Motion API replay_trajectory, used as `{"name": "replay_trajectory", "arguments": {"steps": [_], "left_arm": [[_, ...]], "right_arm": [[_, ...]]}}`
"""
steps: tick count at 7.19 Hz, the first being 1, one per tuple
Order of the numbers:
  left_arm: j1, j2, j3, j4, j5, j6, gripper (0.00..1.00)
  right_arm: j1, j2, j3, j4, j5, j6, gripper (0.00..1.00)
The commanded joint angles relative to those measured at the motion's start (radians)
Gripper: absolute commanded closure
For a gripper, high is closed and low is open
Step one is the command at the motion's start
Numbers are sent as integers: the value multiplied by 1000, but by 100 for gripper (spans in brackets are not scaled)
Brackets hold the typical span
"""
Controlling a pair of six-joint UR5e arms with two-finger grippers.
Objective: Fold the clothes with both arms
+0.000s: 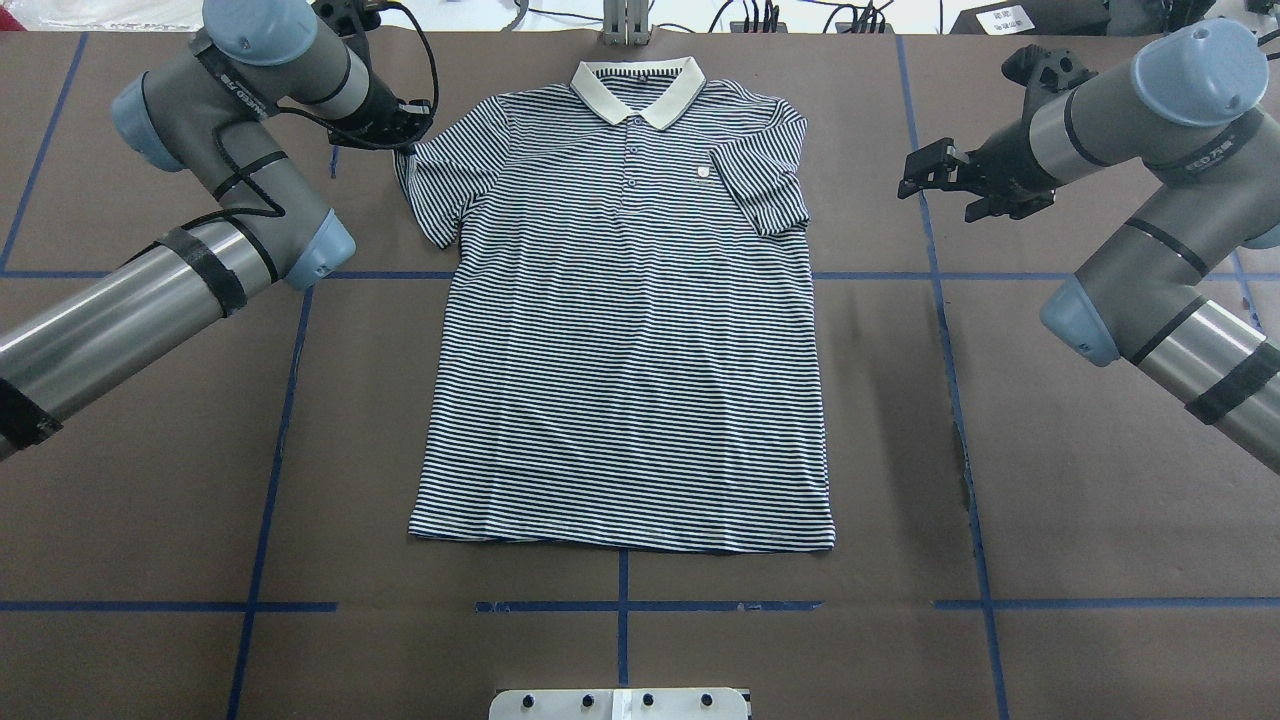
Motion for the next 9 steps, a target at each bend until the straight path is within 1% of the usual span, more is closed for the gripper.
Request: {"name": "replay_trajectory", "arguments": {"steps": [1, 3, 4, 5, 6, 7, 8, 9], "left_arm": [[3, -23, -56, 8, -5, -4, 100], [47, -71, -41, 15, 6, -34, 100], [78, -123, 9, 17, 65, -50, 100], [92, -151, 64, 17, 96, -63, 100], [95, -169, 85, 17, 98, -64, 100], [98, -207, 137, 14, 121, -70, 100], [109, -218, 148, 11, 174, -73, 100], [114, -229, 151, 11, 176, -96, 100]], "right_arm": [[2, -12, 36, 0, 22, 10, 0], [7, -14, 22, -2, 18, -2, 0], [7, -18, 22, -2, 19, -1, 0], [7, -29, 22, -2, 19, -2, 0], [7, -35, 22, 0, 21, -4, 0], [7, -35, 22, 0, 21, -4, 0], [7, -37, 22, 0, 21, -4, 0], [7, -38, 22, 0, 21, -4, 0]]}}
